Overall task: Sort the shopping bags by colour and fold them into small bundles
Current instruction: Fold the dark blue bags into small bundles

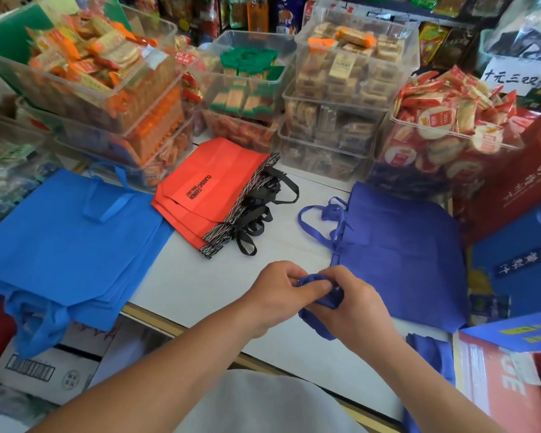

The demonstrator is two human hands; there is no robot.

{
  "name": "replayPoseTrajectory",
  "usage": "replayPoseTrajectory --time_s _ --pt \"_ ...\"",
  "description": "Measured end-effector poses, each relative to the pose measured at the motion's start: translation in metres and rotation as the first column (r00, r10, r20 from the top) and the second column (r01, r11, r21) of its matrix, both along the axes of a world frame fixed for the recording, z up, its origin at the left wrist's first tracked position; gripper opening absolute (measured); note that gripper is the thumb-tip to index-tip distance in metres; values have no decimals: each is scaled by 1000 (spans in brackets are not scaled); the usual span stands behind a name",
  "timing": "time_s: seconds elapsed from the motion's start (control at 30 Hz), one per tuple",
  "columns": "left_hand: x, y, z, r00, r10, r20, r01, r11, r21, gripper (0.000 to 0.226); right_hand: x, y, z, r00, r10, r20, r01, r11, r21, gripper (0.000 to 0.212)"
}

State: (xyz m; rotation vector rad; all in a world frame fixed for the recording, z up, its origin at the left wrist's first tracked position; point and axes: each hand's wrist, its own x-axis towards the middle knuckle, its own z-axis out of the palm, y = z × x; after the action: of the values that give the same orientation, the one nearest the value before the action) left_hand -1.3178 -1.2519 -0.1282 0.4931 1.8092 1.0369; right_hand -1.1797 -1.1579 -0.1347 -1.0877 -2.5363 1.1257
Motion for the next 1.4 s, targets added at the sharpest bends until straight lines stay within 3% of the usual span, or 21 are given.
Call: replayPoseTrajectory --time_s 0.1,0.3,0.47,0.73,0.83,0.97,1.07,1.27,1.4 --pt "-14 -5 -2 988 62 143 -75 993 88 38 3 -4 10 989 -52 -141 28 986 -165 39" --pt "-30 -17 12 937 23 350 -95 977 189 26 -5 -21 17 942 -119 -315 84 989 -123 41" --pt "-51 -26 25 884 -80 460 -1 985 173 30 -13 -23 22 960 -74 -271 67 997 -35 42" --pt "-64 -28 26 848 -168 503 87 980 182 18 -19 -37 29 934 -128 -333 55 974 -221 29" --pt "-57 -26 28 877 -215 429 164 975 152 13 -8 -40 27 933 -70 -353 25 991 -130 27" --pt "-28 -14 28 965 -261 -31 262 950 169 3 7 -42 25 901 -153 -405 144 988 -53 36" --pt "-1 -3 29 957 -228 -182 264 942 206 5 25 -36 31 883 -214 -418 217 975 -41 43" --pt "55 36 28 993 -120 21 113 971 210 5 84 7 35 877 -332 -348 249 932 -262 29" --pt "97 63 32 959 -126 255 84 982 168 27 130 38 32 901 -238 -362 172 964 -205 23"
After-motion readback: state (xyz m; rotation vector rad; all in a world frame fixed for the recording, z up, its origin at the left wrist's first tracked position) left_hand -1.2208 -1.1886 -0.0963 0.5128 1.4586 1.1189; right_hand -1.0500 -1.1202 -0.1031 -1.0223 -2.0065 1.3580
